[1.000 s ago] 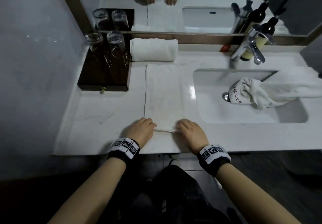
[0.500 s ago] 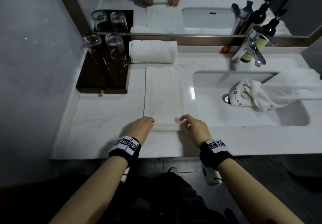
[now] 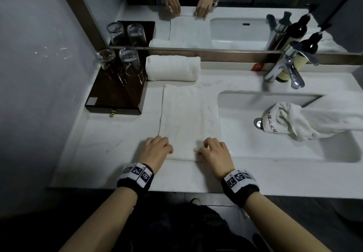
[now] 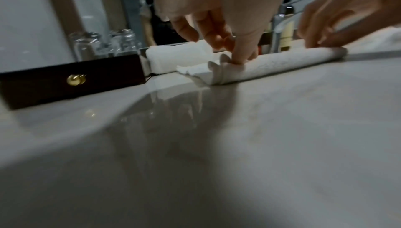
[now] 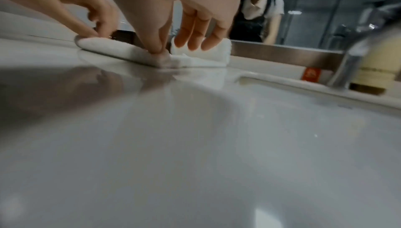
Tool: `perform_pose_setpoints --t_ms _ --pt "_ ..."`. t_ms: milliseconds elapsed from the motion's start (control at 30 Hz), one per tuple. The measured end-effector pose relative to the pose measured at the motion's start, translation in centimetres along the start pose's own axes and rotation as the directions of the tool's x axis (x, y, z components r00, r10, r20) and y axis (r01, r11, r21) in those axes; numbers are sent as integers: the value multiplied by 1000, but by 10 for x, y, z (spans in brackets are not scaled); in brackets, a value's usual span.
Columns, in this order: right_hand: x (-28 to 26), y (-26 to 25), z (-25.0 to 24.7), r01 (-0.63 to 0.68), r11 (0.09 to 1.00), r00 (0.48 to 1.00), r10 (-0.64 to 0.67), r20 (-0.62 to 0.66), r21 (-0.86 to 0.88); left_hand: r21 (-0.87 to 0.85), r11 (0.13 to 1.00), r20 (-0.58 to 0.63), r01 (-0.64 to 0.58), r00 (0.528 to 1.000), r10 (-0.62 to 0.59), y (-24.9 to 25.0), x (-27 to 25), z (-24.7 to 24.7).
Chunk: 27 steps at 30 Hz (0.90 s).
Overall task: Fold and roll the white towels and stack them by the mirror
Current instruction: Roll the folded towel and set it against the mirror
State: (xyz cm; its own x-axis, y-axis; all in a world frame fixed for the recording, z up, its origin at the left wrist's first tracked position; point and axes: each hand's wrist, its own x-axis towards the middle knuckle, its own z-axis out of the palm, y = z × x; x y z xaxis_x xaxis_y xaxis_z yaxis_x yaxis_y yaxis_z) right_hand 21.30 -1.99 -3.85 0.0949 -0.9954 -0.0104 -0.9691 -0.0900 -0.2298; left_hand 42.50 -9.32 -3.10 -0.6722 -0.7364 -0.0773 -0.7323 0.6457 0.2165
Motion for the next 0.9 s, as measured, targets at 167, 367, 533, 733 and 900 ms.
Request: perform_pose_setpoints --t_ms 167,367,533,733,900 --pt "10 -7 2 1 991 981 25 194 -136 -17 1000 75 15 997 -14 -3 -1 6" --pt "19 -22 -6 -29 981 964 78 256 -190 125 985 21 -116 993 115 -3 -3 -3" --pt "23 -22 -5 -176 980 945 196 262 -97 72 997 73 -9 997 4 -12 2 5" --pt "26 -14 -4 -265 961 912 277 302 -81 112 991 94 77 992 -88 -6 22 6" --pt "31 1 -9 -388 920 895 362 260 57 150 981 38 123 991 -130 -5 25 4"
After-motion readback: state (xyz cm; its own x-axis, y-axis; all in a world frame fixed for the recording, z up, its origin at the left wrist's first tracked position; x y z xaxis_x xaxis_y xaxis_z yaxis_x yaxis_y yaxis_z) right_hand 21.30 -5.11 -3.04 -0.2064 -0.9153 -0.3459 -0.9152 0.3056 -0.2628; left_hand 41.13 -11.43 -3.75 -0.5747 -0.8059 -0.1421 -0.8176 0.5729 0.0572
